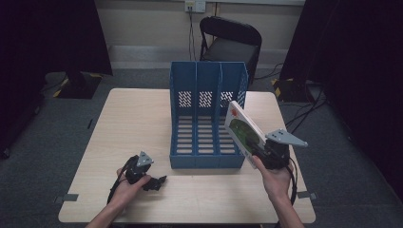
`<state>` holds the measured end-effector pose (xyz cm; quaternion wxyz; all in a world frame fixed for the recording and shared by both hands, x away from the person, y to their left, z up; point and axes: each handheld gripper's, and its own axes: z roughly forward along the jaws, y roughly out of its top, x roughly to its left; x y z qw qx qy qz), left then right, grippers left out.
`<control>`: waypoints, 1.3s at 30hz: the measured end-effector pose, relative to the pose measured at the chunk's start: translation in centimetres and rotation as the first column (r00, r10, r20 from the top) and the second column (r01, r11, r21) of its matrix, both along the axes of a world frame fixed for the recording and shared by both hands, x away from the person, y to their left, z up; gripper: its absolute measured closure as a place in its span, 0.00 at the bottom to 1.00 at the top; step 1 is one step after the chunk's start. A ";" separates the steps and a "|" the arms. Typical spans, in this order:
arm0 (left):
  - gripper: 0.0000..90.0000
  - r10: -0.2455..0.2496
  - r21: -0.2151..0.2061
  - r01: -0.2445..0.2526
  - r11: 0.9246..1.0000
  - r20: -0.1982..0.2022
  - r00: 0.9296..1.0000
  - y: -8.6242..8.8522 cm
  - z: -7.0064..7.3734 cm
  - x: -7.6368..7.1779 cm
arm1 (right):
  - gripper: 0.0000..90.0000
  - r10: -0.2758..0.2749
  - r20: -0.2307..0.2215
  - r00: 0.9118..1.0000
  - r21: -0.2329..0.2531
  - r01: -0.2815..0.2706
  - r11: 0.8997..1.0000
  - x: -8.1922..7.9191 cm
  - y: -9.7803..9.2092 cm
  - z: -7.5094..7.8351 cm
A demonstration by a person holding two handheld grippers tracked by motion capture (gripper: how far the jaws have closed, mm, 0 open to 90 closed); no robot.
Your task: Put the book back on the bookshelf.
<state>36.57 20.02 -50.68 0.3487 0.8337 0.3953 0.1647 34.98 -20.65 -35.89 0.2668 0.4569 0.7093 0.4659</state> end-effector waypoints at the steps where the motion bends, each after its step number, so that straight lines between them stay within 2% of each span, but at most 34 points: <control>1: 0.00 0.000 0.000 0.000 1.000 -0.001 1.000 0.0 0.0 0.0 | 0.85 -0.015 -0.002 1.000 -0.005 0.015 1.000 0.6 0.2 -0.2; 5: 0.00 0.000 0.000 0.000 1.000 0.000 1.000 0.0 0.0 0.0 | 0.85 -0.036 -0.008 0.999 -0.002 0.036 0.999 1.4 0.6 -0.3; 11: 0.00 0.000 0.001 0.000 1.000 0.000 1.000 0.0 0.0 0.0 | 0.85 -0.099 -0.010 0.995 0.001 0.099 0.995 2.6 1.8 0.0; 15: 0.00 0.000 0.000 0.000 1.000 0.000 1.000 0.0 0.0 0.0 | 0.85 -0.108 -0.009 0.994 0.010 0.108 0.994 3.2 2.2 0.1; 21: 0.00 0.000 0.000 0.000 1.000 0.000 1.000 0.0 0.0 0.0 | 0.85 -0.136 -0.009 0.991 0.012 0.137 0.991 4.9 3.1 -0.3; 24: 0.00 0.000 0.000 0.000 1.000 -0.001 1.000 0.0 0.0 0.0 | 0.85 -0.147 -0.024 0.989 0.024 0.147 0.989 5.8 3.6 -0.6; 25: 0.00 0.000 0.001 0.000 1.000 0.000 1.000 0.0 0.0 0.0 | 0.85 -0.161 -0.024 0.987 0.010 0.161 0.987 6.3 4.0 -0.8; 29: 0.00 0.000 0.000 0.000 1.000 -0.001 1.000 0.0 0.0 0.0 | 0.85 -0.186 -0.034 0.982 0.012 0.187 0.982 7.1 4.5 -1.4; 39: 0.00 0.001 -0.004 -0.001 1.000 -0.001 1.000 0.0 0.0 0.0 | 0.85 -0.219 -0.048 0.975 -0.017 0.218 0.976 8.1 5.8 -3.4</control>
